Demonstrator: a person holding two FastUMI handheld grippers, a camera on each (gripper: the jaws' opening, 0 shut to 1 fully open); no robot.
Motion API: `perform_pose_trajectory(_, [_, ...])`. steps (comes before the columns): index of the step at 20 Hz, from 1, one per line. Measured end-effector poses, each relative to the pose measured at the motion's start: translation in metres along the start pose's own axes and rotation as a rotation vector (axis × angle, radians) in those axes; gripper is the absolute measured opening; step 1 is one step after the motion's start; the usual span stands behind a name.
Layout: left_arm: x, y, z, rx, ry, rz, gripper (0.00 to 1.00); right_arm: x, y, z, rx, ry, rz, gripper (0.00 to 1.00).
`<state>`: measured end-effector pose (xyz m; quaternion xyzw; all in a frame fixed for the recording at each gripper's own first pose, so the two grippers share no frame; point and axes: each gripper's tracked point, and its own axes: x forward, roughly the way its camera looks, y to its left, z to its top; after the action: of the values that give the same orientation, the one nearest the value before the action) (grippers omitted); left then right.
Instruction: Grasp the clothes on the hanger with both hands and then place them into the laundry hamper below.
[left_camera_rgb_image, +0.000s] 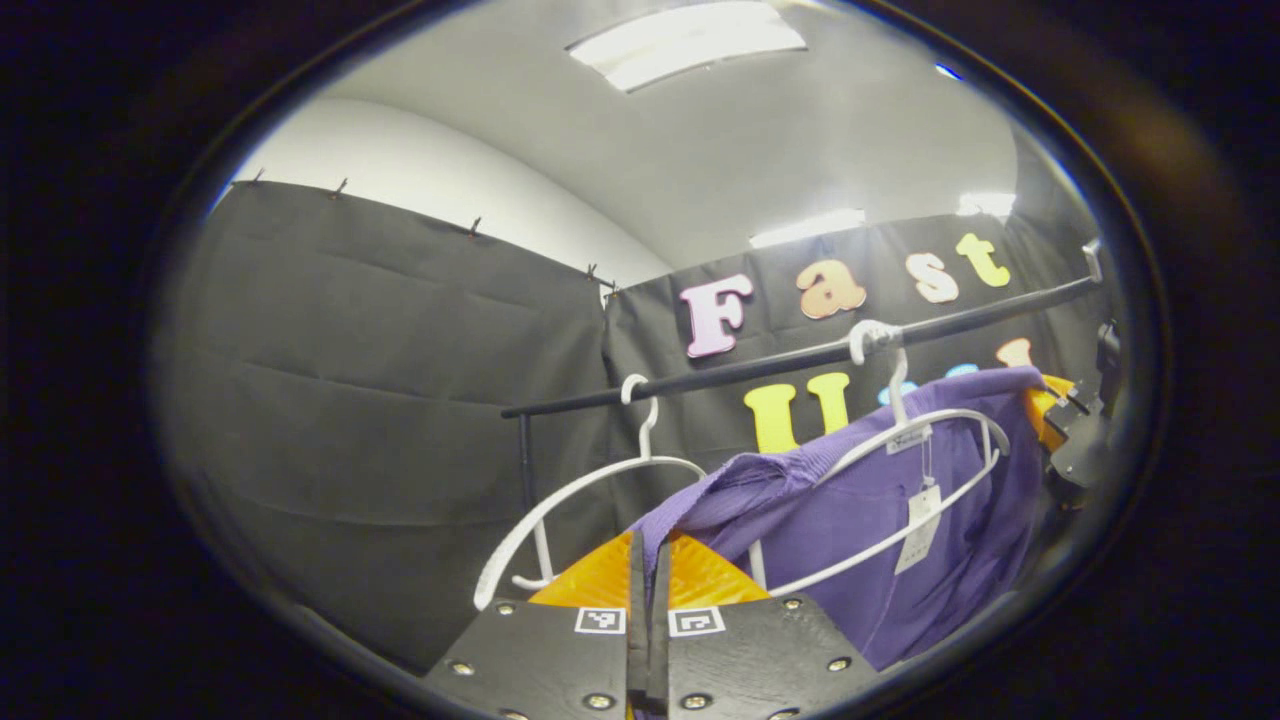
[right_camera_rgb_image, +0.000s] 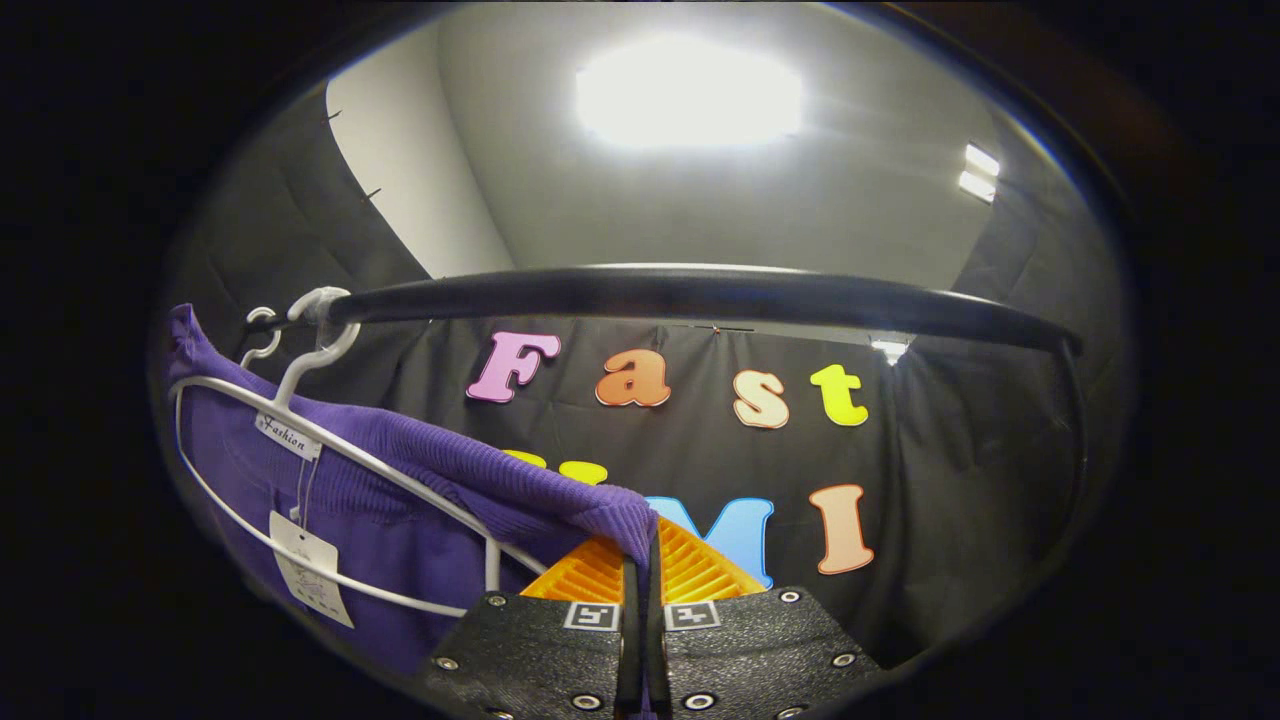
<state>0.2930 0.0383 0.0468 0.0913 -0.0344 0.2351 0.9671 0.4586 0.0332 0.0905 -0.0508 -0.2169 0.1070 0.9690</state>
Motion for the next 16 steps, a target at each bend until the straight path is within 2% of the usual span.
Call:
perform_pose_trajectory(2, [0.017, 0.003, 0.002, 0.023, -0.003, -0.041, 0.0, -0.001, 0.001, -0.009, -0.006, 0.009, 0.005, 0.02])
perform_pose_trajectory(3, [0.025, 0.004, 0.002, 0.042, -0.01, -0.062, 0.05, -0.001, 0.004, -0.015, -0.005, 0.02, 0.012, 0.02])
perform_pose_trajectory(4, [0.03, 0.006, 0.001, 0.07, -0.021, -0.088, 0.0, -0.001, 0.006, -0.021, -0.003, 0.034, 0.02, 0.02])
perform_pose_trajectory(5, [0.037, 0.008, -0.001, 0.088, -0.031, -0.108, 0.0, 0.001, 0.008, -0.027, -0.001, 0.05, 0.032, 0.02])
perform_pose_trajectory(6, [0.044, 0.01, -0.004, 0.096, -0.032, -0.127, 0.05, 0.002, 0.01, -0.032, -0.003, 0.064, 0.041, 0.02])
perform_pose_trajectory(7, [0.051, 0.01, -0.007, 0.09, -0.031, -0.142, 0.05, 0.002, 0.011, -0.035, -0.01, 0.073, 0.047, 0.02])
perform_pose_trajectory(8, [0.056, 0.01, -0.013, 0.076, -0.017, -0.159, 0.01, 0.001, 0.011, -0.038, -0.02, 0.083, 0.048, 0.02])
perform_pose_trajectory(11, [0.073, 0.01, -0.034, 0.027, 0.024, -0.204, 0.01, -0.004, 0.019, -0.046, -0.004, 0.119, 0.058, 0.02])
perform_pose_trajectory(16, [0.074, 0.006, -0.046, -0.067, 0.024, -0.275, 0.0, 0.001, 0.022, -0.064, 0.019, 0.167, 0.079, 0.02])
